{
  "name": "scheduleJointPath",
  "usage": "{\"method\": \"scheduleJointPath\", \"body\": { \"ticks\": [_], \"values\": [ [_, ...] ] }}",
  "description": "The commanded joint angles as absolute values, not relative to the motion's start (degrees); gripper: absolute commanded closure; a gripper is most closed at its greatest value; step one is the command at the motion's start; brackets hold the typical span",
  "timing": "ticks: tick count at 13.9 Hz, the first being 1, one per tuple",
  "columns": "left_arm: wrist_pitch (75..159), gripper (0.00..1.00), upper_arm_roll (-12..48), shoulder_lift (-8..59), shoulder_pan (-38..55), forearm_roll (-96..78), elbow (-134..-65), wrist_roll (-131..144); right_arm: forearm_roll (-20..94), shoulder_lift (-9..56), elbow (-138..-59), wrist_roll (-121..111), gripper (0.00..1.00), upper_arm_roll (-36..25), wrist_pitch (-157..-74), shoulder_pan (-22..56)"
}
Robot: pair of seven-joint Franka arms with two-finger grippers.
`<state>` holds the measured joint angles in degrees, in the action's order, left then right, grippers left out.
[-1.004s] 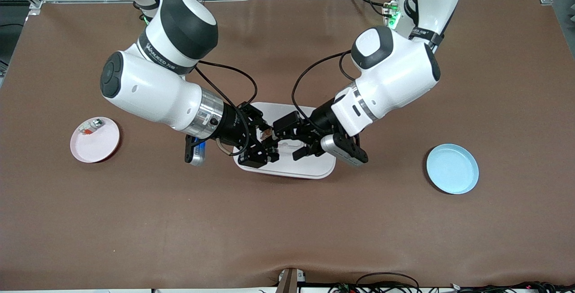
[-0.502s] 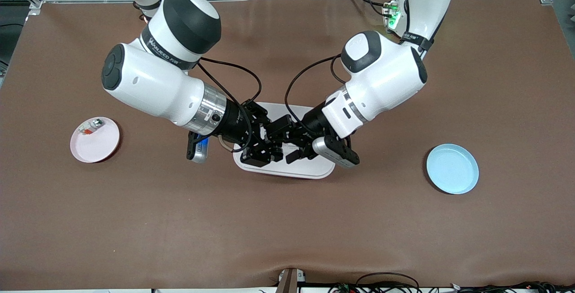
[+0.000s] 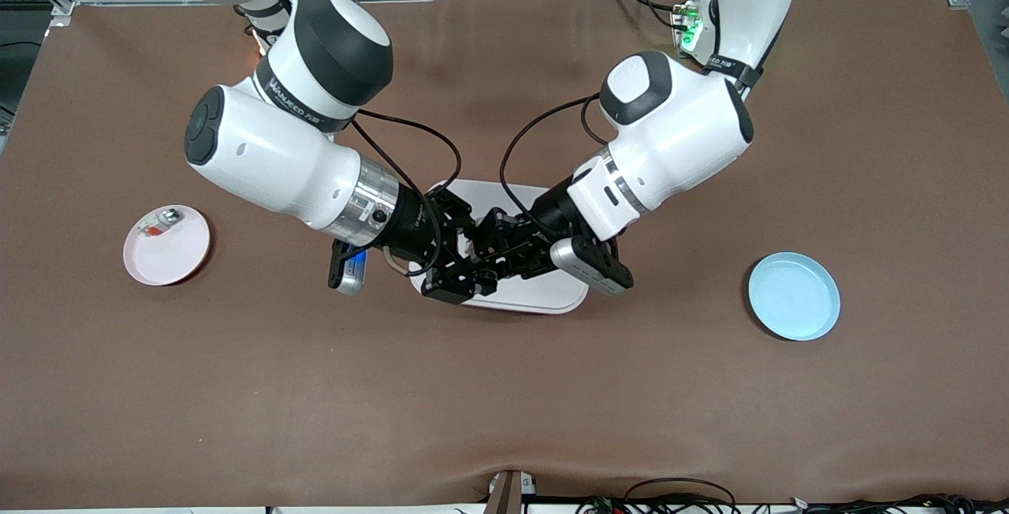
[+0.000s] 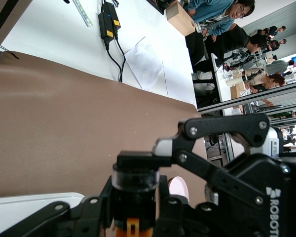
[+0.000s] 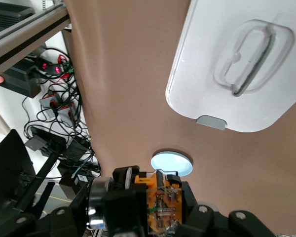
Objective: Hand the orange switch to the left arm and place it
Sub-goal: 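Close the left gripper on the switch held by the right gripper, then open the right gripper and withdraw while the left gripper pulls the switch away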
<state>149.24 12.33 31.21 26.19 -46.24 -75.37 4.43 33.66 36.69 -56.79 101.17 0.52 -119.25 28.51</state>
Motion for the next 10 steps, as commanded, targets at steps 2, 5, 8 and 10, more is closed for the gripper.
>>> {"method": "scheduleJointPath", "body": {
  "ticks": [2,5,8,10],
  "values": [
    [149.41,1.0,12.57,31.46,25.75,-47.55,-74.71,2.81,34.45,37.79,-54.4,100.2,1.0,-0.18,-119.71,28.48],
    [149.41,1.0,12.57,31.46,25.75,-47.55,-74.71,2.81,34.37,37.71,-54.4,100.11,0.69,-0.09,-119.71,28.13],
    [149.41,1.0,12.48,31.29,25.66,-47.55,-74.79,2.9,34.1,37.71,-54.4,100.02,0.0,-0.26,-119.44,28.04],
    [149.41,1.0,12.48,31.03,25.4,-47.37,-74.79,2.99,34.01,37.62,-54.4,99.67,0.0,-0.35,-119.18,27.86]
  ]
}}
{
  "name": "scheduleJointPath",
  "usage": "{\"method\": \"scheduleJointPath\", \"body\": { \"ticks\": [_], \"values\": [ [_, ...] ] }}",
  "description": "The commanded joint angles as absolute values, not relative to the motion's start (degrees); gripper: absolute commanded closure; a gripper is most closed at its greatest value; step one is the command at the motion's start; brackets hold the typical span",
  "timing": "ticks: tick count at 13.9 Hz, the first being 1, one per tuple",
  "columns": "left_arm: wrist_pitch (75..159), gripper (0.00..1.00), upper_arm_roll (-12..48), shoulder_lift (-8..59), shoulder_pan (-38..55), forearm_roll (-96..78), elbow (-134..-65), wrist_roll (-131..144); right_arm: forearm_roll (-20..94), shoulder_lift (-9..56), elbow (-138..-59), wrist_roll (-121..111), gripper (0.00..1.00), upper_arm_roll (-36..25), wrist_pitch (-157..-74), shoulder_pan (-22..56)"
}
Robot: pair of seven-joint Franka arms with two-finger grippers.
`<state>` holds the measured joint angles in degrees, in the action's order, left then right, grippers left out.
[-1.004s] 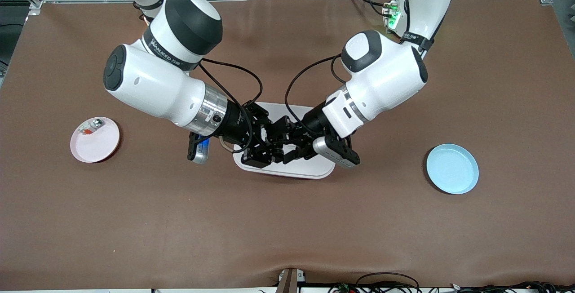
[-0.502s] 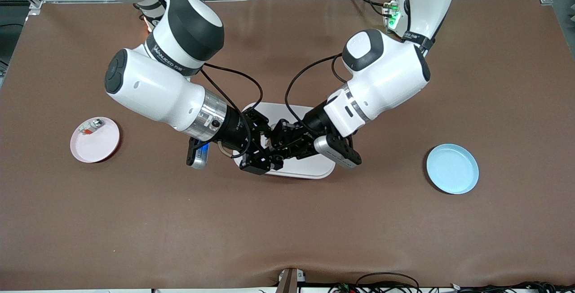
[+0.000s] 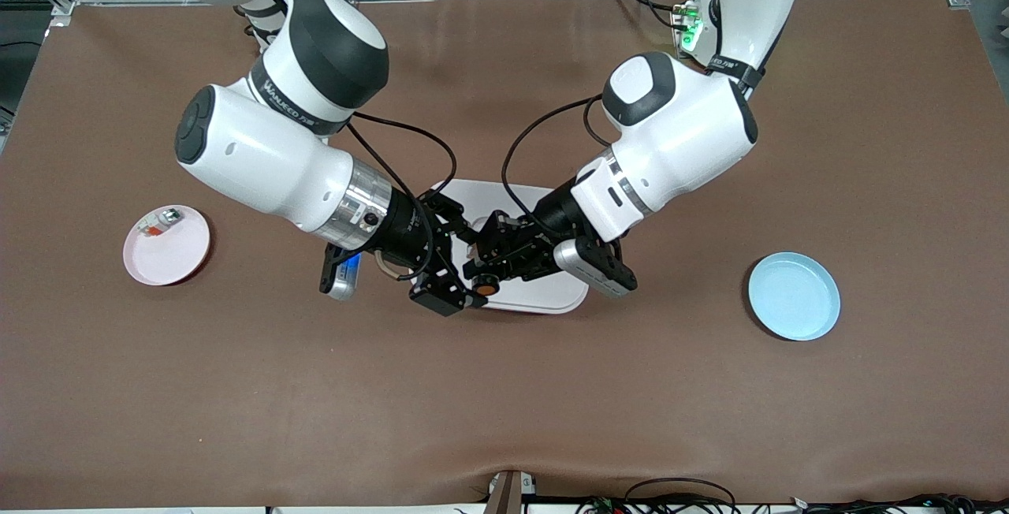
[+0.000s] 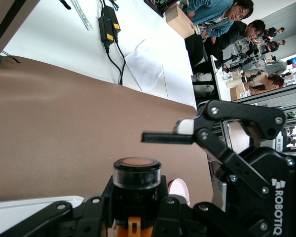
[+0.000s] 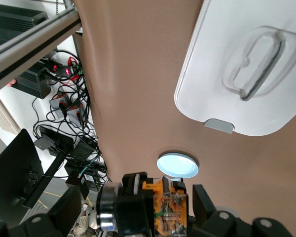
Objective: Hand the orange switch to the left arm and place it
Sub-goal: 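Open the right gripper and withdraw while the left gripper pulls the switch away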
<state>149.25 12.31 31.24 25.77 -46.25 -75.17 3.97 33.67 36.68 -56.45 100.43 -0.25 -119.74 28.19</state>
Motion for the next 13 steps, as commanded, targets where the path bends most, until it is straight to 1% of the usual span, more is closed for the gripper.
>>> {"method": "scheduleJointPath", "body": {
  "ticks": [1,3,5,9,13],
  "values": [
    [149.41,1.0,12.39,29.89,25.31,-47.11,-75.23,3.08,34.01,37.53,-54.4,98.45,0.0,-0.44,-118.83,27.6],
    [148.89,1.0,12.31,28.05,25.05,-46.93,-76.54,3.34,33.93,37.35,-54.4,93.89,0.0,-0.44,-115.51,26.2],
    [145.83,1.0,11.95,26.38,23.56,-46.76,-77.86,3.51,33.93,36.92,-54.4,86.61,0.0,-0.44,-110.68,23.83],
    [131.96,1.0,11.78,21.81,18.65,-41.06,-79.63,4.22,32.62,34.63,-54.4,71.32,0.0,-0.35,-98.82,17.68],
    [117.9,1.0,11.69,17.68,13.72,-29.75,-79.72,6.58,25.42,32.61,-54.58,54.79,0.0,-0.35,-86.87,13.37]
  ]
}}
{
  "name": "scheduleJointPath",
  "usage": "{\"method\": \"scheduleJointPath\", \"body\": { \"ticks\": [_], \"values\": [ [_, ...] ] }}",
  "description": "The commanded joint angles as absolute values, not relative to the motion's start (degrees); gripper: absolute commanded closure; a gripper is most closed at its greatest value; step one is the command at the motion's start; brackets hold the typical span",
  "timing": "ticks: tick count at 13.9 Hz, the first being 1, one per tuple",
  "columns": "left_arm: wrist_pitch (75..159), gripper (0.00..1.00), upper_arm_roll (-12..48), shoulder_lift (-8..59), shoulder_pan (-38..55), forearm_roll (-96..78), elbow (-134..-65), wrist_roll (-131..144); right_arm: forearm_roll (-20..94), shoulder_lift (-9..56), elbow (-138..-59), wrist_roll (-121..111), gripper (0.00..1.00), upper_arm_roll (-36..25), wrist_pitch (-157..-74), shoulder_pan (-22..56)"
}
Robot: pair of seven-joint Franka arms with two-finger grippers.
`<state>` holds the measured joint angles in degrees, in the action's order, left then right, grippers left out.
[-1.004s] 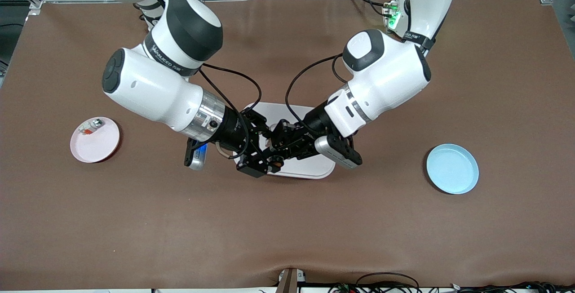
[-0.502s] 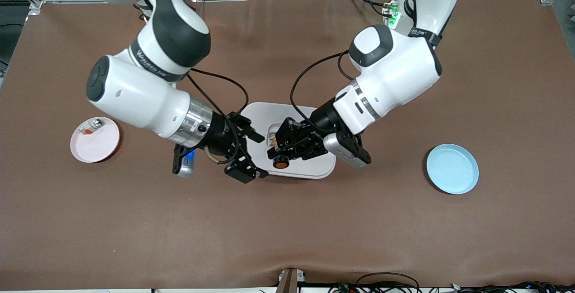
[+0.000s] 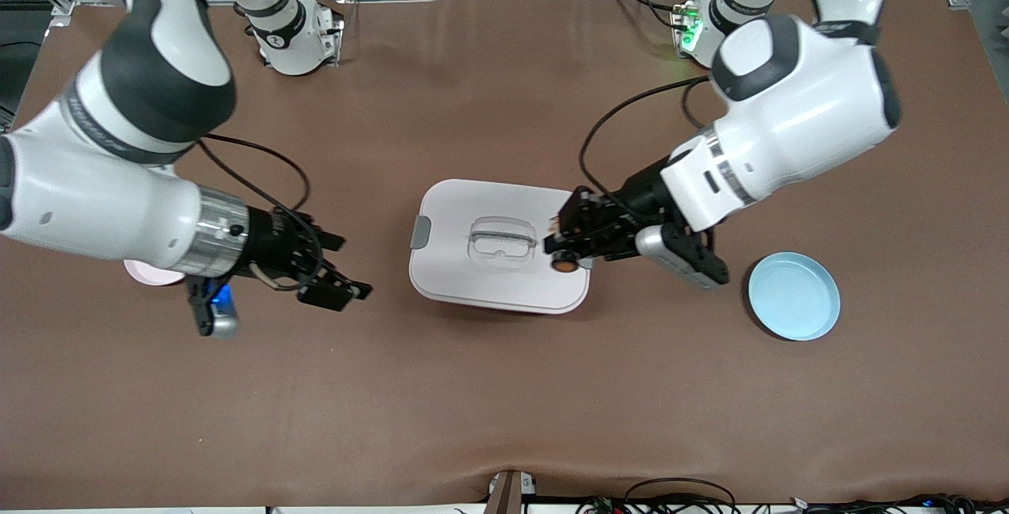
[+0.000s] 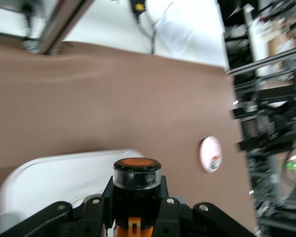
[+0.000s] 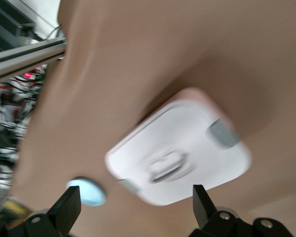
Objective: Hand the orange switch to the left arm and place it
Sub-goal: 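Open the right gripper and withdraw while the left gripper pulls the switch away, then move the switch over the blue plate while the right gripper returns to rest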
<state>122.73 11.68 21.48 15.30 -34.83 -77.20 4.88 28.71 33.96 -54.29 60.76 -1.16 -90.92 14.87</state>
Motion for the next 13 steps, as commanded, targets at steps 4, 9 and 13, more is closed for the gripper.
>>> {"method": "scheduleJointPath", "body": {
  "ticks": [4,9,13],
  "values": [
    [106.9,1.0,11.69,13.89,12.05,-14.01,-79.45,11.77,21.54,29.27,-55.11,39.32,0.0,-0.26,-80.35,7.75],
    [89.94,1.0,11.69,11.17,10.29,-4.58,-79.63,12.92,14.78,28.04,-55.11,23.14,0.0,-0.26,-74.63,3.61],
    [84.65,1.0,11.52,10.37,6.52,-0.09,-79.72,13.1,9.86,27.16,-55.11,12.51,0.0,-0.26,-70.5,0.71]
  ]
}}
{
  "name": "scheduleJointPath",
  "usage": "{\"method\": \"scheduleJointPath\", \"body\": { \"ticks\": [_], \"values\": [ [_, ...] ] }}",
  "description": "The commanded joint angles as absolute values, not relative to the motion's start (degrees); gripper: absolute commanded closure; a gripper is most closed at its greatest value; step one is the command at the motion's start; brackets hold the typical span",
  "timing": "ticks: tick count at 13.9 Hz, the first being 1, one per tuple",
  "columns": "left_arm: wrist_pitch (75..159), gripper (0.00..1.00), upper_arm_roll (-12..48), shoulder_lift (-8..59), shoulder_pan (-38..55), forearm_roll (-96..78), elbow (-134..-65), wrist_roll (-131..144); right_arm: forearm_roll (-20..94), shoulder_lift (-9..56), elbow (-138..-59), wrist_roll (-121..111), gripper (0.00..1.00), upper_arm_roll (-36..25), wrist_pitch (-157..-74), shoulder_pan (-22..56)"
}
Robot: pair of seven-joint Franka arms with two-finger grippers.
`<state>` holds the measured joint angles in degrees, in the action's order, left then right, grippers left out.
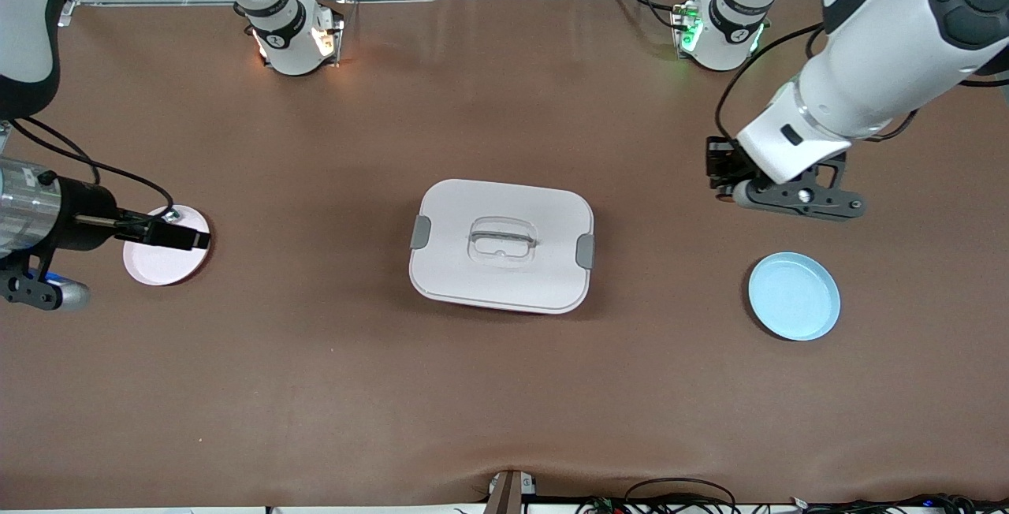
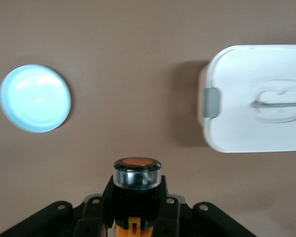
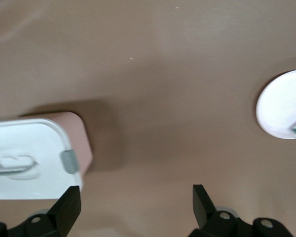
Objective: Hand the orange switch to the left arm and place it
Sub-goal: 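Move the switch over the blue plate while the right gripper returns to rest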
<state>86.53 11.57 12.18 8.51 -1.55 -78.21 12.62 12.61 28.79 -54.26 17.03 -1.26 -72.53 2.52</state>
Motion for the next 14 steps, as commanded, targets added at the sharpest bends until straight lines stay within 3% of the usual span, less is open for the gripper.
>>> {"method": "scheduleJointPath", "body": {
  "ticks": [1,10,14],
  "values": [
    [83.94,1.0,11.6,10.37,4.59,-0.09,-79.98,13.1,8.97,26.81,-55.11,10.48,0.0,-0.26,-70.14,0.01],
    [85.77,1.0,11.69,9.75,-11.76,1.85,-83.67,14.41,3.7,26.28,-56.95,3.25,0.0,-0.18,-66.89,-2.55],
    [86.31,1.0,11.34,10.99,-13.18,2.55,-83.15,26.12,0.89,26.45,-58.53,0.36,0.0,-0.18,-67.24,-2.81]
  ]
}}
